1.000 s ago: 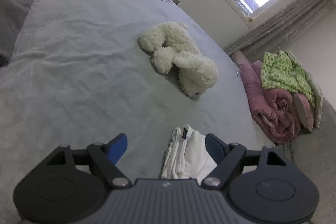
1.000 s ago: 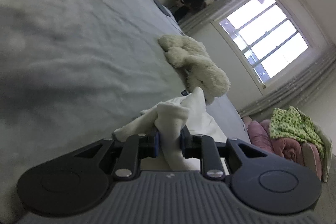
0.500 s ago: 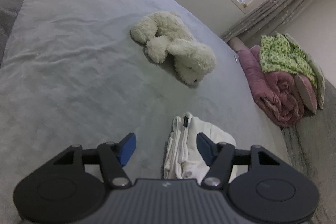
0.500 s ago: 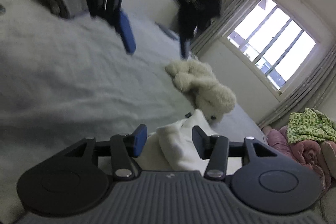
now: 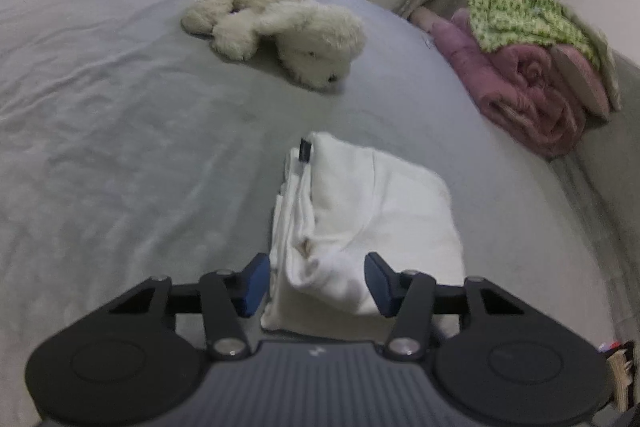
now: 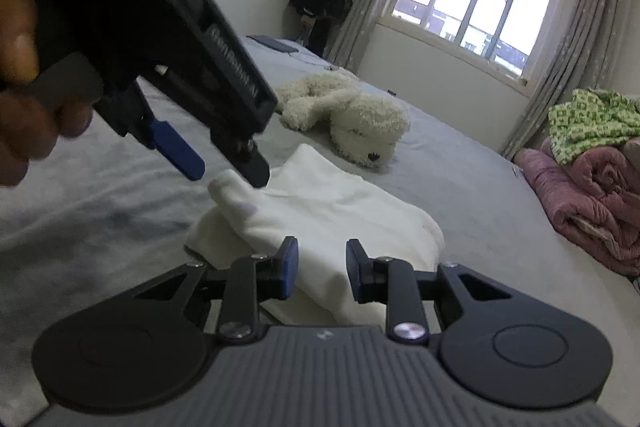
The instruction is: Fold clothes
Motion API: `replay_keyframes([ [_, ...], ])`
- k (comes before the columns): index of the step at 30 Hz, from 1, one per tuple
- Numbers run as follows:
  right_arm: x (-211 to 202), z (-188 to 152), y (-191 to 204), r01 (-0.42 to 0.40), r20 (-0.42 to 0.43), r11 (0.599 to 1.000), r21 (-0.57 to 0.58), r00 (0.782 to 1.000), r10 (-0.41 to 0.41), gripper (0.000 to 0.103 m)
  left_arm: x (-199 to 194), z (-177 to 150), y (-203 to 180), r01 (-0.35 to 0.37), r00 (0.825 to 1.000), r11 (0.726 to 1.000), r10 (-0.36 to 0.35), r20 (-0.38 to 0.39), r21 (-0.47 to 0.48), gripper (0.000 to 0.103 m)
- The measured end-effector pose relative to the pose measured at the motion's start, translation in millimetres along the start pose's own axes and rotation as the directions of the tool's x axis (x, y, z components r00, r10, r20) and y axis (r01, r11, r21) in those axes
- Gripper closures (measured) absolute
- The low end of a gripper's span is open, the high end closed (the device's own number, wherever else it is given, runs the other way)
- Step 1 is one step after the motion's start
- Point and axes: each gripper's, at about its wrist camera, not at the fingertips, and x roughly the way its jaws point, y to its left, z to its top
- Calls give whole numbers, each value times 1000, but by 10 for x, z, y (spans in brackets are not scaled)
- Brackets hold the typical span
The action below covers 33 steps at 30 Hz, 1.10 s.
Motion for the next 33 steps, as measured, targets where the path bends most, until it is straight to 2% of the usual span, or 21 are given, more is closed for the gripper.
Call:
replay_keyframes([
  [5, 146, 20, -51, -18, -41, 998, 61, 999, 20, 75, 119, -76, 4, -31, 999, 1000, 31, -30, 3, 67],
  [9, 206, -42, -24, -35, -73, 998, 55, 997, 39, 75, 128, -108, 65, -25, 999, 998, 23, -41, -56, 70],
  [23, 289, -194, -163, -129, -109, 992, 2, 986, 128, 75, 96, -159, -6, -55, 998, 998, 53, -40, -43, 82],
  [27, 246, -154, -188, -120, -91, 992, 30, 988, 122, 75, 58, -148, -39, -60, 998, 998, 59, -29, -25, 86],
  [30, 210, -119, -226, -126, -58, 988, 87, 990, 131, 72, 52, -155, -77, -75, 997, 997, 75, -20, -1, 87],
  [33, 237, -51, -242, -130, -41, 985, 114, 990, 136, 72, 94, -191, -65, -104, 994, 995, 104, -40, -1, 87],
])
